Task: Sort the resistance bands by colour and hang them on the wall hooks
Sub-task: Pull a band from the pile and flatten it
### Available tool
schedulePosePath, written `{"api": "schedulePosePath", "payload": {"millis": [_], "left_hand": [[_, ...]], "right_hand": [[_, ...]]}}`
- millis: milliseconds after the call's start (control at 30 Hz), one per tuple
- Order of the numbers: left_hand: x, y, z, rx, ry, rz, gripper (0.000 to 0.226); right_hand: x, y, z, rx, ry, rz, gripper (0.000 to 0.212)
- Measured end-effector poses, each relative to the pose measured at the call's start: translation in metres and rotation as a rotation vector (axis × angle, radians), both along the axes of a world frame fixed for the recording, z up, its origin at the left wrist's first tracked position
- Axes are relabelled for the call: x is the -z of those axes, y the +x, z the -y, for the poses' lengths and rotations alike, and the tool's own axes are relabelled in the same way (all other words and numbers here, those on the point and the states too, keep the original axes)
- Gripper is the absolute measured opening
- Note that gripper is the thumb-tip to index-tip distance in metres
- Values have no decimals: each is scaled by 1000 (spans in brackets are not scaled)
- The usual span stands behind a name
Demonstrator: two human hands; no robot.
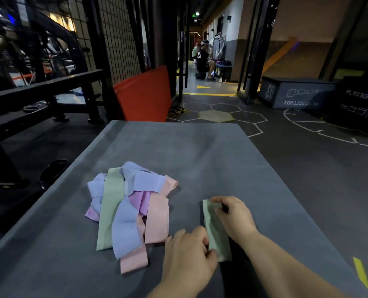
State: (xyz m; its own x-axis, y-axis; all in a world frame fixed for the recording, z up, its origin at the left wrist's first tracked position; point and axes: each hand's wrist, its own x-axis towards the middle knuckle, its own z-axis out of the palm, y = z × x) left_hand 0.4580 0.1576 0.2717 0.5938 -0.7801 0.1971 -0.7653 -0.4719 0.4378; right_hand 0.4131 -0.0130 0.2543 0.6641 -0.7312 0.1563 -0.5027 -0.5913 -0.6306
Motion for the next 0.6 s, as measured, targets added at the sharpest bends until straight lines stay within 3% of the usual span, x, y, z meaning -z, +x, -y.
{"api": "schedulePosePath", "payload": {"millis": [100,167,267,433,500,600], "left_hand": [[4,3,0,11,-23,-1,26],[12,5,1,-19,-47,104,37],[23,4,1,23,-135,157,51],[33,5,2,133,-17,190,52],[35,5,4,146,7,188,52],[35,5,4,147,-1,197,53]], "right_hand": [[1,1,1,-1,-49,-77,32],[3,2,1,-7,-91,-144,32],[7,3,3,-33,-140,-130,31],[3,-3,5,-180,-244,-203,34],[-2,-8,6,-253,-254,-278,42],[-8,-14,4,-379,-281,-365,81]]}}
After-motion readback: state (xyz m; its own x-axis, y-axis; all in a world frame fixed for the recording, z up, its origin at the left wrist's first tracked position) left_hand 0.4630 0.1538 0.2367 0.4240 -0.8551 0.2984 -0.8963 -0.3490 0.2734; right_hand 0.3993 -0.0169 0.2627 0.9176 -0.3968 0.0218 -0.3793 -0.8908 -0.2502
